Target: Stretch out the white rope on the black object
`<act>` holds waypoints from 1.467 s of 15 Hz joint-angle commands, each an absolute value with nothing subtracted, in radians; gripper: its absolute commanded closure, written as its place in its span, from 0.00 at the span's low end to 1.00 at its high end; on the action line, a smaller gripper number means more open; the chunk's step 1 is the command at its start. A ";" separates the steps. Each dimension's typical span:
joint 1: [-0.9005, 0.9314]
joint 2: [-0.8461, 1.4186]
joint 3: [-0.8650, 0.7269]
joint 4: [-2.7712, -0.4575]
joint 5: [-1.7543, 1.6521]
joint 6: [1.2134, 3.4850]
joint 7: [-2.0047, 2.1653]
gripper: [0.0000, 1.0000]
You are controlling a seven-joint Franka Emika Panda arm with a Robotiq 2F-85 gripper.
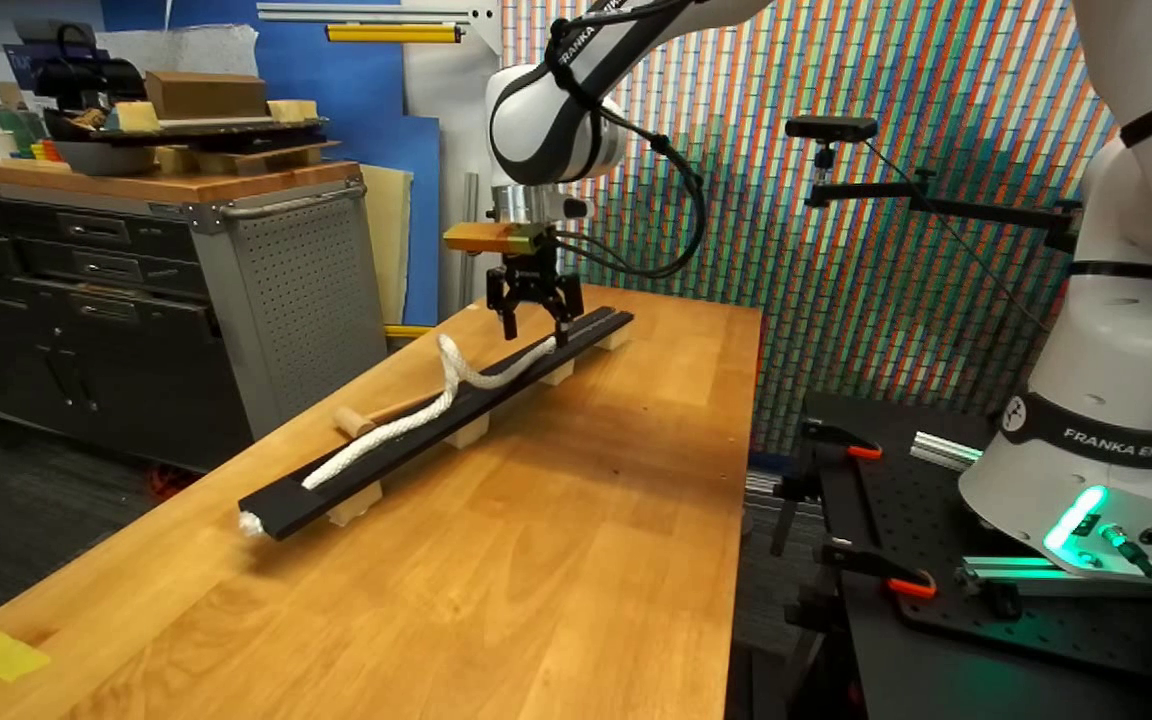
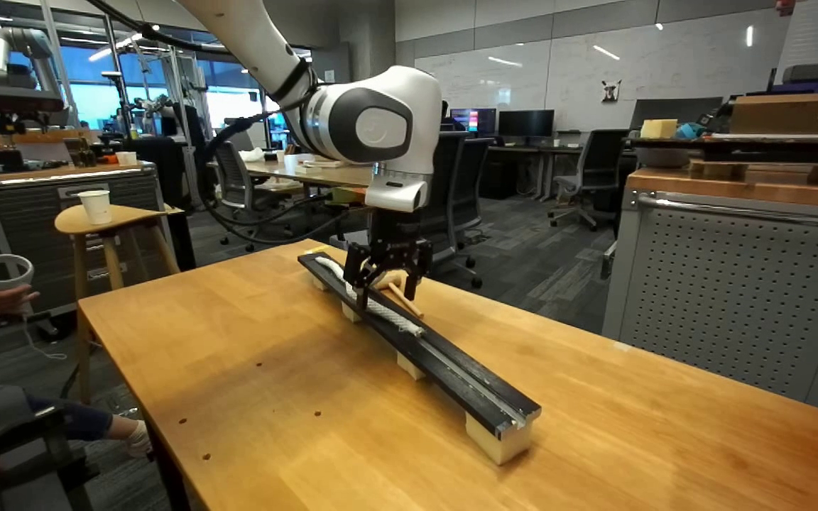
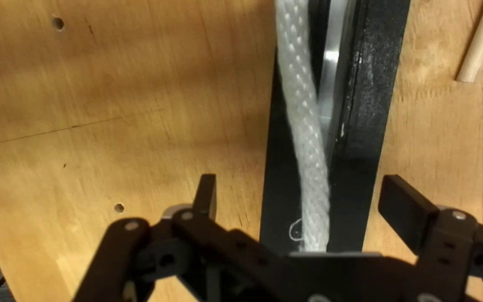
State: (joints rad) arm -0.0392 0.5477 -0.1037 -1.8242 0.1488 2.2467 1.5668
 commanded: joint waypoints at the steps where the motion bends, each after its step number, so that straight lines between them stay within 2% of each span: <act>1: -0.043 0.591 -0.119 -1.759 0.180 2.240 1.584 0.05; 3: -0.044 0.600 -0.124 -1.749 0.179 2.240 1.588 0.29; 4: -0.043 0.605 -0.127 -1.746 0.177 2.242 1.591 0.32; 11: -0.043 0.615 -0.136 -1.746 0.169 2.241 1.589 0.87; 13: -0.043 0.621 -0.138 -1.744 0.167 2.240 1.590 0.99; 22: -0.045 0.612 -0.146 -1.747 0.160 2.239 1.585 0.98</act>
State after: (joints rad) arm -0.0446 0.6032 -0.1307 -1.7735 0.1555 2.2467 1.5807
